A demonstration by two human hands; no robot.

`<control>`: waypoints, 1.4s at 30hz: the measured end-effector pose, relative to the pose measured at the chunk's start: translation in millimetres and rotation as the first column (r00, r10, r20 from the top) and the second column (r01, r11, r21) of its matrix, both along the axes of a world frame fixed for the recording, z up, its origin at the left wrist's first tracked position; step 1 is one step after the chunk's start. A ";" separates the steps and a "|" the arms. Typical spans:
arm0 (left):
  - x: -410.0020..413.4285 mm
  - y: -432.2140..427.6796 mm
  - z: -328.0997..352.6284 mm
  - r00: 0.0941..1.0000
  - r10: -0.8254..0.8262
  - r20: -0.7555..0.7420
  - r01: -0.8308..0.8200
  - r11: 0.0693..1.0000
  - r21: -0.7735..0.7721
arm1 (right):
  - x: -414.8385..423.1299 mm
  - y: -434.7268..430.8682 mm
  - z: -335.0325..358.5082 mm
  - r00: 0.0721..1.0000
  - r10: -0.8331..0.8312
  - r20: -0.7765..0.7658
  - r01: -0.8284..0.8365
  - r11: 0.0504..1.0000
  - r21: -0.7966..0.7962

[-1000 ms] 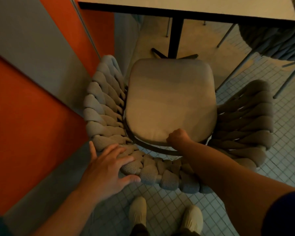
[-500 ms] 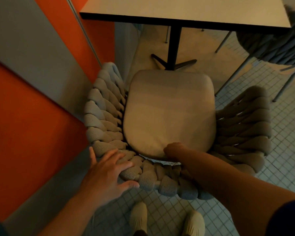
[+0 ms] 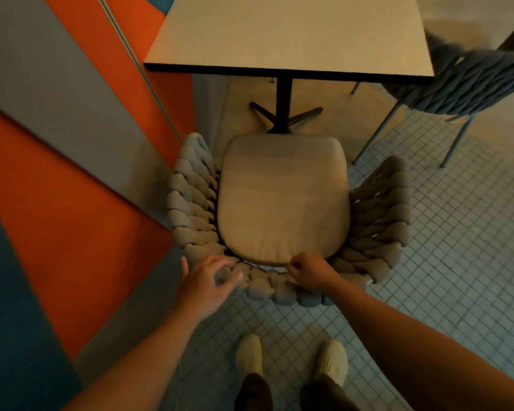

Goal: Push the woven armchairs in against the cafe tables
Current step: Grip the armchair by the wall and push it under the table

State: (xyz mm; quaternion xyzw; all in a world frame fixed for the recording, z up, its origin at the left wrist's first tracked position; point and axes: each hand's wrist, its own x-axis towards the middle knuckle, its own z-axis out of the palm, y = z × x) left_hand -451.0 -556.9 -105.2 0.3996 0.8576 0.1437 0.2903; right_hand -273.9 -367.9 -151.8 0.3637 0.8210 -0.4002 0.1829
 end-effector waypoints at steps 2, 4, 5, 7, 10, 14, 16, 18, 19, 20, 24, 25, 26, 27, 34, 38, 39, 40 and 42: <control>6.5 -5.2 6.0 0.963 0.260 0.066 -0.267 0.946 0.185 | 17.4 -11.1 19.0 0.969 -0.188 -0.159 0.197 0.980 0.042; 12.1 -6.9 11.4 0.879 0.467 0.095 -0.475 0.841 0.260 | 33.3 -22.8 31.9 0.905 -0.349 -0.242 0.376 0.924 0.076; 13.4 -7.3 10.9 0.819 0.558 0.135 -0.573 0.777 0.261 | 40.7 -27.4 37.5 0.859 -0.436 -0.269 0.472 0.878 0.082; 15.8 -4.5 10.3 0.659 0.706 0.259 -0.751 0.637 0.174 | 55.0 -33.5 46.2 0.744 -0.610 -0.273 0.651 0.754 0.089; 17.1 4.2 6.0 0.331 0.790 0.516 -0.894 0.438 -0.098 | 77.4 -36.4 47.6 0.541 -0.836 -0.091 0.840 0.532 0.108; 18.5 18.9 11.4 0.058 0.707 0.705 -0.887 0.360 -0.288 | 99.2 -38.6 40.6 0.125 -0.982 0.141 0.975 0.095 -0.198; 16.6 21.6 8.3 0.021 0.694 0.720 -0.879 0.356 -0.316 | 100.3 -34.5 35.0 0.084 -0.976 0.201 0.932 0.006 -0.361; 13.9 21.6 4.7 0.005 0.679 0.734 -0.865 0.371 -0.337 | 94.8 -29.0 29.3 0.069 -0.977 0.200 0.875 -0.037 -0.483; 12.5 20.9 3.9 -0.004 0.670 0.742 -0.855 0.383 -0.351 | 92.3 -26.6 24.9 0.064 -0.983 0.174 0.857 -0.035 -0.515; 10.8 21.1 0.9 -0.011 0.668 0.744 -0.848 0.389 -0.362 | 88.2 -24.6 20.3 0.064 -0.988 0.138 0.851 -0.018 -0.525; 2.6 21.2 -5.0 0.051 0.654 0.755 -0.832 0.447 -0.330 | 72.7 -25.0 8.0 0.048 -0.996 0.080 0.883 0.005 -0.469; -0.1 21.2 -6.3 0.061 0.648 0.759 -0.834 0.451 -0.318 | 69.2 -25.6 5.9 0.043 -0.996 0.084 0.891 0.000 -0.454; -4.1 20.7 -8.4 0.067 0.646 0.760 -0.839 0.449 -0.308 | 66.3 -26.3 4.9 0.045 -0.995 0.090 0.894 0.000 -0.449; -8.6 19.9 -9.9 0.071 0.650 0.757 -0.842 0.445 -0.303 | 62.8 -27.8 4.4 0.045 -0.994 0.098 0.889 -0.005 -0.459; -17.5 13.8 -12.8 0.042 0.665 0.745 -0.850 0.416 -0.323 | 49.6 -39.1 16.6 0.048 -0.995 0.088 0.874 -0.001 -0.486; -5.7 10.7 -11.5 0.016 0.641 0.767 -0.848 0.415 -0.330 | 56.3 -38.8 21.4 0.073 -0.995 0.060 0.885 0.037 -0.464; -3.8 9.1 -11.3 0.016 0.643 0.766 -0.849 0.413 -0.329 | 57.6 -39.2 22.0 0.071 -0.996 0.060 0.889 0.036 -0.456; -1.4 7.5 -11.5 0.018 0.648 0.762 -0.852 0.409 -0.327 | 59.2 -40.1 23.1 0.072 -0.996 0.056 0.891 0.039 -0.453; 3.5 4.0 -12.2 0.022 0.660 0.751 -0.855 0.402 -0.328 | 63.3 -41.6 23.7 0.084 -0.996 0.042 0.890 0.056 -0.453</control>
